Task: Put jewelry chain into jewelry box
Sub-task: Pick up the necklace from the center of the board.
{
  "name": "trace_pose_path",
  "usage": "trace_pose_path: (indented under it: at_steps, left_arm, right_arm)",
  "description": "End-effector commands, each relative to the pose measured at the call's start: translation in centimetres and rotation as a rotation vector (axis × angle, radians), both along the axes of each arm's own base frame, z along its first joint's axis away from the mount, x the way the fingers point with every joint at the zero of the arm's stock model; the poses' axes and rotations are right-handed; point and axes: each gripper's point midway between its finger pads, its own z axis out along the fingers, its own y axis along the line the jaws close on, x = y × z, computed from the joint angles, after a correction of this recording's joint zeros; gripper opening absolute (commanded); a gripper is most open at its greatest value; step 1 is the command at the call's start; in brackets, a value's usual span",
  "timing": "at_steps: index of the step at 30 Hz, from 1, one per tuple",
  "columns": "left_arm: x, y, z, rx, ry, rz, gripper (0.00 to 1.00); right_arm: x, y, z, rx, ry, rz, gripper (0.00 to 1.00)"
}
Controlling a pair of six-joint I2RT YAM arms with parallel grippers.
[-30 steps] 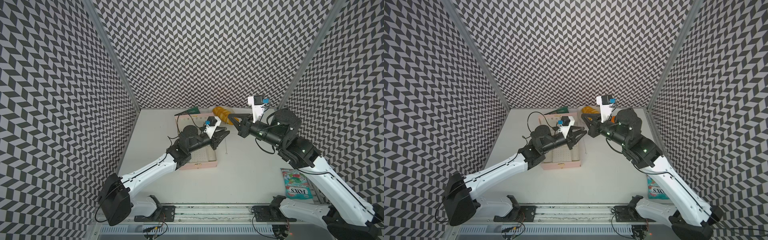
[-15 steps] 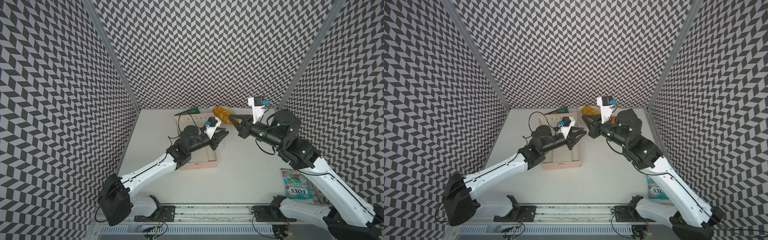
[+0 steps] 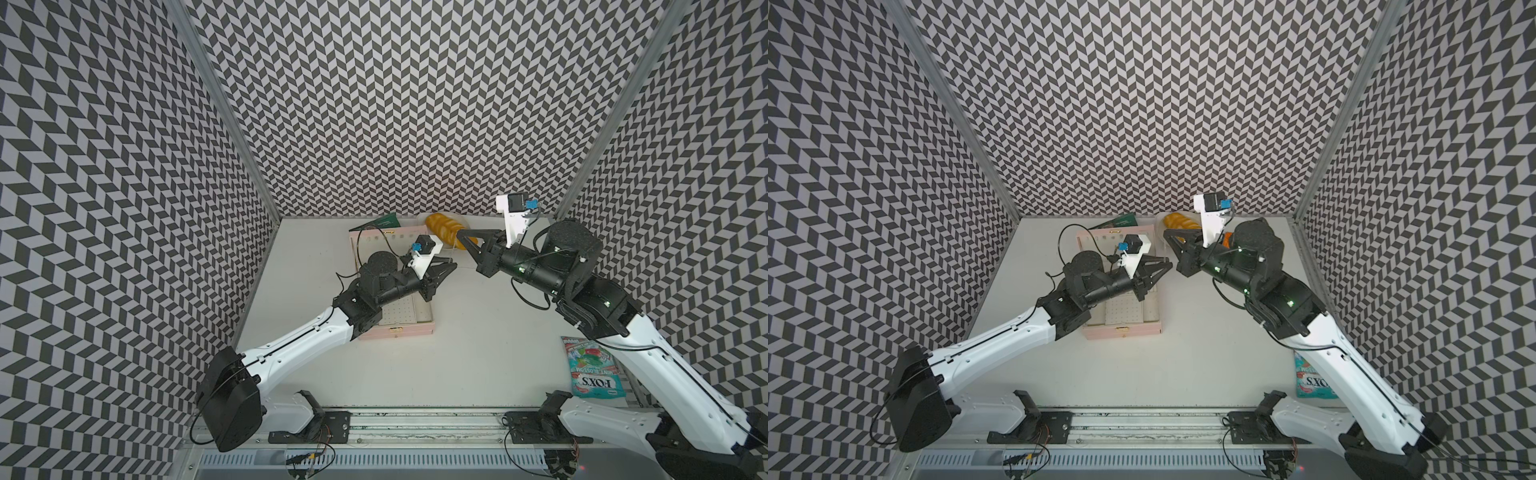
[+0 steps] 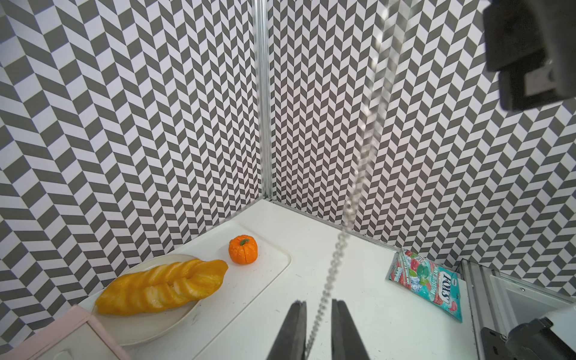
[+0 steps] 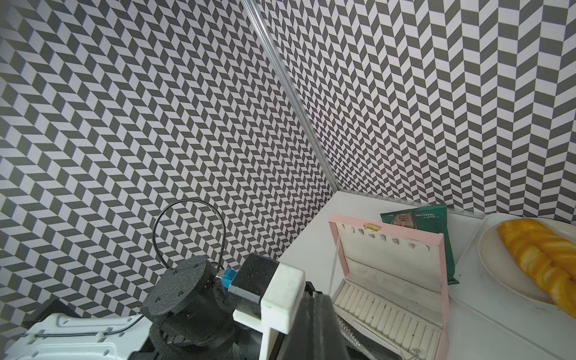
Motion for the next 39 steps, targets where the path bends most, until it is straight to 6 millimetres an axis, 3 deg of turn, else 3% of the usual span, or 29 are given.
trace_pose_path:
  at_steps: [1, 25, 33, 39]
  left_arm:
    - [-0.3, 0.0, -0.5, 0.014, -0.005, -0.005, 0.2]
    - [0.1, 0.1, -2.1, 0.041, 0.006, 0.018, 0.17]
    - [0.1, 0.2, -1.8, 0.038, 0.004, 0.02, 0.01]
    - [-0.3, 0.5, -1.4, 0.034, 0.013, 0.017, 0.0]
  right_arm:
    - [-0.4, -0.3, 1.9, 0.042, -0.054, -0.006, 0.0]
    - [-0.1, -0.2, 1.6, 0.032, -0.057, -0.011, 0.0]
    - [0.0, -0.1, 1.3, 0.029, -0.052, -0.01, 0.0]
    - [0.4, -0.4, 0.7, 0.025, -0.05, -0.039, 0.0]
